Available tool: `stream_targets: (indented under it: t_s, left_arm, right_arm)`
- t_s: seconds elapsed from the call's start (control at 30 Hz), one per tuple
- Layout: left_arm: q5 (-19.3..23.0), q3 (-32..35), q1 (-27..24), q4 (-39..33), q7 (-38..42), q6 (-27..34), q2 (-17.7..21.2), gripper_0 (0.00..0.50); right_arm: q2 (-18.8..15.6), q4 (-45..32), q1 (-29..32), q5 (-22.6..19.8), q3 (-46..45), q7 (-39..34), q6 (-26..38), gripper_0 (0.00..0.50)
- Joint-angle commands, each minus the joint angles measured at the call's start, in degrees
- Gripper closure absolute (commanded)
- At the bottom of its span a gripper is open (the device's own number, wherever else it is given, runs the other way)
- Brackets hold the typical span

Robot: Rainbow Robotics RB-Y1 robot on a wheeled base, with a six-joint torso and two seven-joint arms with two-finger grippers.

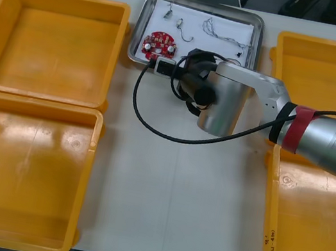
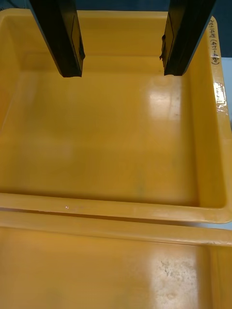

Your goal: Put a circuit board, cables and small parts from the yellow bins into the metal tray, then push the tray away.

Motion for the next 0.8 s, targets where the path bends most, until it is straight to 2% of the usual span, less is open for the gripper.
stream_targets:
  t_s: [0.03,0.17,0.43,0.57,0.8]
  left_arm:
    - [0.4,1.8,0.8,-1.5,-4.6,0.3,2.7,0.023]
    - [0.4,1.8,0.8,-1.5,-4.6,0.3,2.7,0.023]
    - [0.4,1.8,0.8,-1.5,-4.6,0.3,2.7,0.023]
    - [0.4,1.8,0.8,-1.5,-4.6,0.3,2.7,0.023]
    - [0.4,1.8,0.8,-1.5,-4.6,0.3,2.7,0.023]
  right_arm:
    - [0.2,-5.6,-1.2,-3.4,-3.2,2.2,6.9,0.0]
    - [0.3,-9.7,-1.2,-4.5,-4.7,2.4,13.5,0.0]
    - [0.3,-19.7,0.0,-9.5,-10.1,1.6,28.7,0.0]
    - [0.3,-24.4,2.0,-9.6,-12.9,1.2,35.5,0.0]
    - [0.3,-35.3,6.8,-9.6,-21.0,-0.3,52.2,0.0]
